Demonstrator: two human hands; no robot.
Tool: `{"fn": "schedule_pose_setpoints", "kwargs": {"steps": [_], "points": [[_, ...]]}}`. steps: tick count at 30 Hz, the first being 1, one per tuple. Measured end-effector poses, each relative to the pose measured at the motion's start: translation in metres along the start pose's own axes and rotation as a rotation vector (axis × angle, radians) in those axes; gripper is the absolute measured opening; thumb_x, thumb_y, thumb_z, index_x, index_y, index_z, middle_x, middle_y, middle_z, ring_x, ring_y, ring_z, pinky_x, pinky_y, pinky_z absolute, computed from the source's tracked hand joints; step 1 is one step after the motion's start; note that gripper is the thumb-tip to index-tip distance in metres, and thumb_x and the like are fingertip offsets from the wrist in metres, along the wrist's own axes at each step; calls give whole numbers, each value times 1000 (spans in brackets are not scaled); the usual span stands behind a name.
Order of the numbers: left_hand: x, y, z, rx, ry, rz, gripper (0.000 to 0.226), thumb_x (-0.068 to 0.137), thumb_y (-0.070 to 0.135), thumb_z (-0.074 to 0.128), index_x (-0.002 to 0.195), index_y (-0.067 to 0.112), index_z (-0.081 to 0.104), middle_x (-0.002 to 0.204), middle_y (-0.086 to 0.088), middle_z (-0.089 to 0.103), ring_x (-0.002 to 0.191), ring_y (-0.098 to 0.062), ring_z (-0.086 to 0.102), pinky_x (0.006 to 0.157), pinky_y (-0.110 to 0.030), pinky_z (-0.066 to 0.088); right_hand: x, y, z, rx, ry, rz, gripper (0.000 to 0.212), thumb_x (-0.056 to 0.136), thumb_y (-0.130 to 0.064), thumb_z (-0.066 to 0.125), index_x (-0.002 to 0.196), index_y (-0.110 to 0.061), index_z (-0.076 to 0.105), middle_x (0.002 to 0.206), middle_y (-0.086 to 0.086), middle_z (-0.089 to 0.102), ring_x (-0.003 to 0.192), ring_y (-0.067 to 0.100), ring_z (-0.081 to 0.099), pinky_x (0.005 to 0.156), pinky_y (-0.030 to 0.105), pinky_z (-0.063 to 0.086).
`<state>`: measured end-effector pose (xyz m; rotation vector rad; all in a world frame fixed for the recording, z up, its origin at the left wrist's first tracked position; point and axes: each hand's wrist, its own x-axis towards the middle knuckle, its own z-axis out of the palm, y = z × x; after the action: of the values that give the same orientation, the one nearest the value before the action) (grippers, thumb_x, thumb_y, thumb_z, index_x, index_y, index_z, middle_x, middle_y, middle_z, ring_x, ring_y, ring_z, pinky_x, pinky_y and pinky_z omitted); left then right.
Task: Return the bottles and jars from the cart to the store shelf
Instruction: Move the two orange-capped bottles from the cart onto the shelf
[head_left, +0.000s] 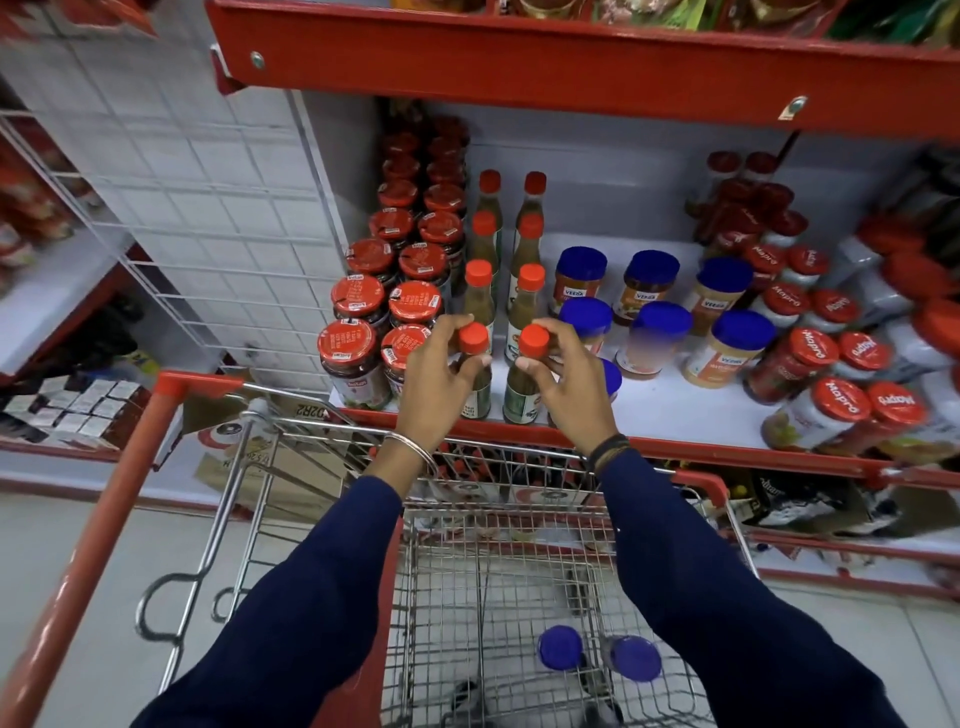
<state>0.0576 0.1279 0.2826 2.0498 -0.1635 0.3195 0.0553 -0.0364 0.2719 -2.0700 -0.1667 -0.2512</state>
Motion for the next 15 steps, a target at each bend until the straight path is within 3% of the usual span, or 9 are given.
{"fn": "schedule_pose_setpoints", "kwargs": {"steps": [4, 7, 9, 12, 15], "points": [[-3, -2, 1, 27, -21, 0, 49, 83, 14, 64, 127, 16, 43, 119, -7, 61, 108, -14, 58, 92, -29, 51, -2, 3, -1, -18, -9, 0, 46, 87, -22, 63, 129, -20, 45, 121, 7, 64, 109, 15, 61, 96, 36, 51], [-13, 0, 2, 17, -4, 3, 55, 86, 15, 61, 134, 16, 35, 135, -8, 48, 123, -17, 48, 104, -39, 43, -7, 5, -4, -47, -20, 23, 55, 87, -24, 63, 136, -22, 38, 134, 8, 56, 119, 19, 56, 99, 41, 50], [-25, 6, 4, 46, 71, 62, 53, 87, 18, 60, 133, 12, 35, 136, -9, 44, 128, -18, 41, 109, -39, 38, -15, 5, -8, -86, 8, 9, 58, 87, -29, 63, 138, -23, 35, 141, 6, 49, 125, 21, 50, 100, 41, 48], [-55, 21, 13, 90, 189, 165, 46, 87, 15, 59, 128, 8, 40, 135, -12, 43, 129, -15, 37, 112, -28, 31, -44, 5, -20, -120, 86, -57, 50, 87, -29, 63, 132, -17, 43, 133, 7, 53, 120, 17, 52, 94, 29, 47], [-94, 16, 35, 115, 115, 199, 44, 87, 18, 59, 126, 10, 41, 135, -9, 42, 129, -9, 34, 112, -24, 28, -87, 20, -30, -129, 95, -92, 39, 89, -24, 60, 125, -18, 48, 121, 1, 57, 109, 7, 53, 94, 10, 39]]}}
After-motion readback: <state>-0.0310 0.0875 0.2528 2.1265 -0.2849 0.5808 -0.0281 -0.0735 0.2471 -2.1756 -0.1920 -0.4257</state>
